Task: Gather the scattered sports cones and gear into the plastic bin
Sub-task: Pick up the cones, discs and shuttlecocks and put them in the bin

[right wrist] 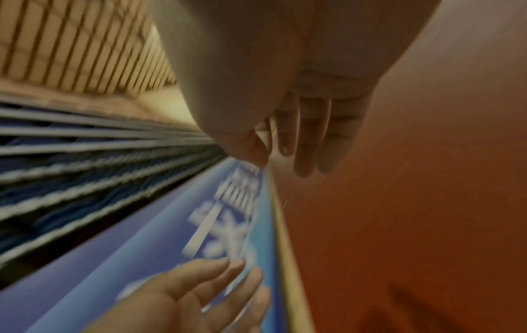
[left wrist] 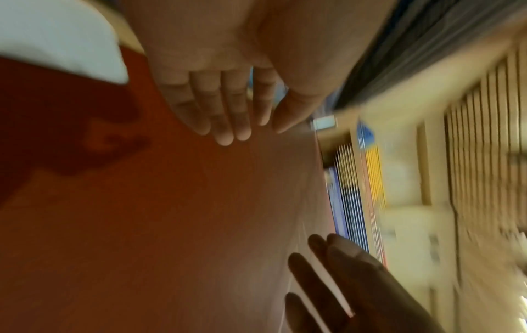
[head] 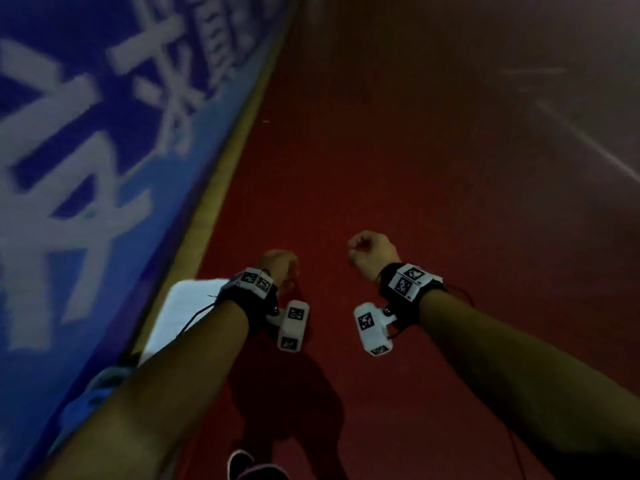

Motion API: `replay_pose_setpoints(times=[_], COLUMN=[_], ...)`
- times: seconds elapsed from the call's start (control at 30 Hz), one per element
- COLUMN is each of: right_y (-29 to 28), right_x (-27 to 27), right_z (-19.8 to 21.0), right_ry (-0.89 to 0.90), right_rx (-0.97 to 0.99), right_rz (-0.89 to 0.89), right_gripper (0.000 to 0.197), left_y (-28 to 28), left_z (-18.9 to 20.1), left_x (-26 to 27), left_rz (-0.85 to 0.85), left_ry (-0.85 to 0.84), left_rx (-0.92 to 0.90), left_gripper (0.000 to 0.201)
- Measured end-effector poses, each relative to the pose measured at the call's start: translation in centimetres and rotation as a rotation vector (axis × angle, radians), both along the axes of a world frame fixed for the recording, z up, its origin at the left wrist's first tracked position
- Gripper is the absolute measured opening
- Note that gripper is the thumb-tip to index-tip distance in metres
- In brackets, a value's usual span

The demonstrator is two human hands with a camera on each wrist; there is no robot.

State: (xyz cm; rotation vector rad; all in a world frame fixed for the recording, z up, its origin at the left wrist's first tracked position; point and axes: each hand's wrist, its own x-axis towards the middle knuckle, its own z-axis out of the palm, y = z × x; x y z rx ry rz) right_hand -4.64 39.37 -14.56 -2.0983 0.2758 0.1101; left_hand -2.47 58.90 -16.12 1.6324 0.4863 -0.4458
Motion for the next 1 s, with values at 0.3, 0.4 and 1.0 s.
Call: replay_pose_setpoints(times=[0.3,0.4,1.0], right_y=[-31.7,-39.2,-79.5], right_x=[-10.9,-13.9,-15.1], right_z=[-1.2,-2.6,-1.0], right_ry=[-0.006,0.000,-0.248], right_rx=[0.011,0.071,0.879], right_rz=[-0.651,-0.844,-1.614], right_gripper=[0.011,0.012,0.023], left_y=[-36.5,-46.0,-95.8], left_z=[1.3,0.0,1.2], left_x=[-2.2,-2.9,3.1], left_rz=[-0.602,-0.766,-1.146], left_ry=[-0.043,-0.018,0.082], left_rx=[-0.046,-0.051,-0.134], left_gripper=[0.009,0.008,0.007])
